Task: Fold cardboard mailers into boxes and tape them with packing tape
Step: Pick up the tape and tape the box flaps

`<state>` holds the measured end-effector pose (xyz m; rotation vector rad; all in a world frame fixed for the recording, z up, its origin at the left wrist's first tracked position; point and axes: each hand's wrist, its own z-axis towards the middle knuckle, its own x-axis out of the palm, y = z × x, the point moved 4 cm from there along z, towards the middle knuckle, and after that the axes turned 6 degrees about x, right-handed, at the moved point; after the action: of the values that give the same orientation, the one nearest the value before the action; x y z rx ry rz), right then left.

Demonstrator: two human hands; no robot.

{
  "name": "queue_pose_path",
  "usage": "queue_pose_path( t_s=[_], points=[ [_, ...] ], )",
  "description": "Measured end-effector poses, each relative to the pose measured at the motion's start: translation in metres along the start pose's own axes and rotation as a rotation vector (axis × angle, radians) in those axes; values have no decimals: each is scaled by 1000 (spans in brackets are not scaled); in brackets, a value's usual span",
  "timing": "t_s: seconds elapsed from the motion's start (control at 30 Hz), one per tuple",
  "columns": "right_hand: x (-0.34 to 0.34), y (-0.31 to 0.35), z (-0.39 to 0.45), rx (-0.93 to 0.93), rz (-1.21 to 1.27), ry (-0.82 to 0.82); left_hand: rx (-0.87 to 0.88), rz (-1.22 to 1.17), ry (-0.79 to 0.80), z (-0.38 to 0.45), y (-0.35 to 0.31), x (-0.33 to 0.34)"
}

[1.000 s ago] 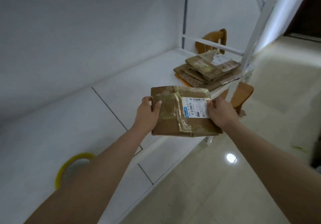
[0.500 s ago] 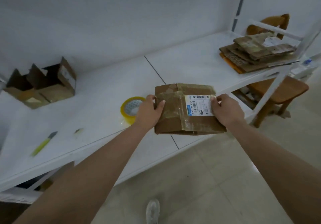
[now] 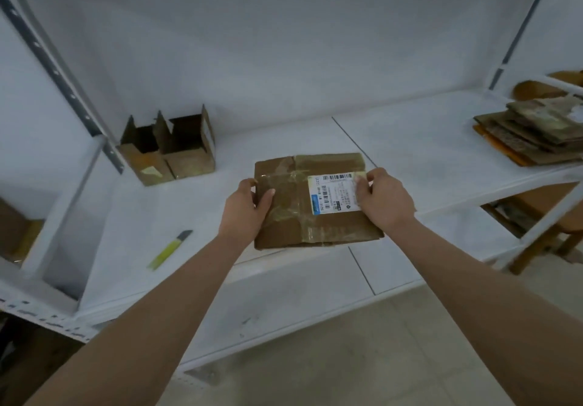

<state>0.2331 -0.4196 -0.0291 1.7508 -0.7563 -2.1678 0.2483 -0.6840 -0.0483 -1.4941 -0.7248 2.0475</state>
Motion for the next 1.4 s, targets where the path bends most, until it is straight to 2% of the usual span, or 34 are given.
queue_pose_path(
  t_s=[0.23, 0.4, 0.57, 0.63, 0.73, 0.83, 1.03, 1.2, 1.4],
  points=[
    [76, 91, -6, 16, 18, 28, 8, -16, 5, 30, 83, -73],
    [109, 117, -14, 94, 102, 19, 72, -63, 31, 45, 111, -91],
    [120, 115, -18, 108, 332, -59, 75, -177, 58, 51, 129, -84],
    [119, 110, -17, 150, 510, -59, 6, -294, 72, 53, 132, -81],
    [117, 108, -17, 234, 820, 4, -126, -617, 117, 53, 129, -76],
    [113, 116, -19, 138, 804, 56, -165, -842, 157, 49, 115, -72],
    [123, 135, -24, 136, 750, 223, -107, -840, 265, 47, 92, -59],
    [117, 126, -19, 138, 880, 270, -138, -756, 195, 52, 98, -59],
    [119, 118, -28, 165, 1075, 467, -261, -770, 81, 57, 108, -60]
  ],
)
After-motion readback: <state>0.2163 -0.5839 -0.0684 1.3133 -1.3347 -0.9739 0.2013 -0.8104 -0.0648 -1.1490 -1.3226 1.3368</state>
